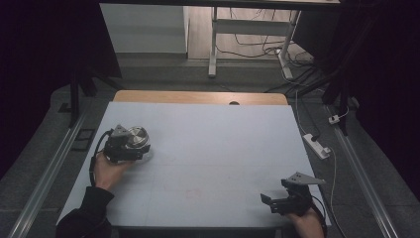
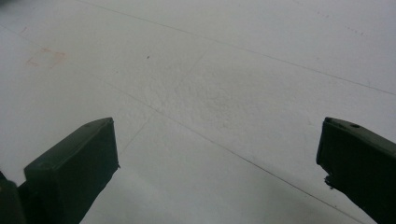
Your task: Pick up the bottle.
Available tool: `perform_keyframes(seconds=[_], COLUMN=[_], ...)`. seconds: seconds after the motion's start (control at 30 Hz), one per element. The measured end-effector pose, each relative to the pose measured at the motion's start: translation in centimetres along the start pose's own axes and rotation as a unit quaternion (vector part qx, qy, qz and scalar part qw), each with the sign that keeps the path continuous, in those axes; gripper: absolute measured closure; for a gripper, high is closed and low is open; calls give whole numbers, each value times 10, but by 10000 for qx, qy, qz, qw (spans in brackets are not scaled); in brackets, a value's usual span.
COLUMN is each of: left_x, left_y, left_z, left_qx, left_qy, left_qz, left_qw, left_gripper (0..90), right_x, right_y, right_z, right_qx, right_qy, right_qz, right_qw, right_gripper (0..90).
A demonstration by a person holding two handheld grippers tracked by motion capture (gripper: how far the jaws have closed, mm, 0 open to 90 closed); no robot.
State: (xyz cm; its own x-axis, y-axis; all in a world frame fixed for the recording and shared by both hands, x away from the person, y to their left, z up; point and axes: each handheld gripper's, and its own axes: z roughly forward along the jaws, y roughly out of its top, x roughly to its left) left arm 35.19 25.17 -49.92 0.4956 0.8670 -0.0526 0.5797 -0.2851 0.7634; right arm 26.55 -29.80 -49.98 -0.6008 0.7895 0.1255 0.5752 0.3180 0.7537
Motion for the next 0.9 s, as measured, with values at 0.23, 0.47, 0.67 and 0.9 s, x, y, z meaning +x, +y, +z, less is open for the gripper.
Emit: perform_keyframes(seconds=[0.23,0.47,0.67,0.9], left_x=[-15,-33,-52,-72], left_y=[10,21,32,43], left_z=[-1,-1,1,4], left_qx=[1,19,-9,-1], left_qy=[-257,-543,-854,-1065], left_qz=[289,536,727,960], left_qw=[9993,9971,9937,9897], left_gripper=[155,155,155,155], right_x=[0,0,0,0], right_y=[0,0,0,0], right_z=[0,0,0,0], right_qx=[4,4,0,-5], right_qy=[-2,5,15,21], right_qz=[21,29,32,31], right_qw=[10000,10000,10000,10000], right_gripper=[0,0,0,0])
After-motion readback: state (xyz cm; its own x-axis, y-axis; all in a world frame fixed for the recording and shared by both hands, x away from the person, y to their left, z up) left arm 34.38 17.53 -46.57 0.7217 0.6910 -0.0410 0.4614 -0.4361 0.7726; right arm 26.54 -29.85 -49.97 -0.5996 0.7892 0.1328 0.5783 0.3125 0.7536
